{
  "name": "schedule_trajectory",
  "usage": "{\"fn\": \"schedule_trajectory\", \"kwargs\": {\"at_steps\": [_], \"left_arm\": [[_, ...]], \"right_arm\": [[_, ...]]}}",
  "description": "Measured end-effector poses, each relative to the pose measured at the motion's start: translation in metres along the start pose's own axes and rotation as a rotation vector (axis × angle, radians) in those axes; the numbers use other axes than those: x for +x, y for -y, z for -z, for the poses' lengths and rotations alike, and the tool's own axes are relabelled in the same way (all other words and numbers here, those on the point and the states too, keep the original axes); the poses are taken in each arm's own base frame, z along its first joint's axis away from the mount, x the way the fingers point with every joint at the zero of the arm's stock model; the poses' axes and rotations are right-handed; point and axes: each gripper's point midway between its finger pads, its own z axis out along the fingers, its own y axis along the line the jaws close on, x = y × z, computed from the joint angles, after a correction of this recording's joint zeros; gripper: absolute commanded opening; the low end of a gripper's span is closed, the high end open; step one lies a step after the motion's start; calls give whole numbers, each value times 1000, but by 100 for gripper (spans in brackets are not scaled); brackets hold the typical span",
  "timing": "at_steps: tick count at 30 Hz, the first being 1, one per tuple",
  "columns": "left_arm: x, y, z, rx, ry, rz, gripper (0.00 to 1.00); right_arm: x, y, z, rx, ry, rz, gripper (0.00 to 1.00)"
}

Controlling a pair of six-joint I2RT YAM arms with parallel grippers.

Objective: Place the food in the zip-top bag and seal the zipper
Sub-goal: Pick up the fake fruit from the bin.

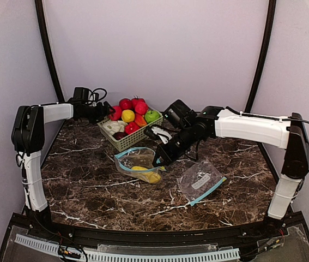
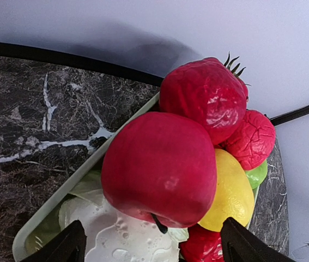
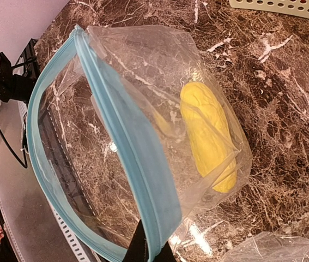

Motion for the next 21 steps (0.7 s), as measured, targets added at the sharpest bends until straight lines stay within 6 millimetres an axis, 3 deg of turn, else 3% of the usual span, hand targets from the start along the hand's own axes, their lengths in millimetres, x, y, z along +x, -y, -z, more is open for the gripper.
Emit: {"fn": "schedule_trajectory", "kwargs": {"at_steps": [9,16,21], "left_arm": [[-4,-5,-24,51,-1,13,83],[-8,-2,-30,80,6,29,74],[-10,-1,-33,96,11,35,74]], "right_arm": [[0,-1,0,-4,-1,-3,0],[0,-1,0,-4,0,-5,0],[0,-1,0,-4,0,-5,0]]}}
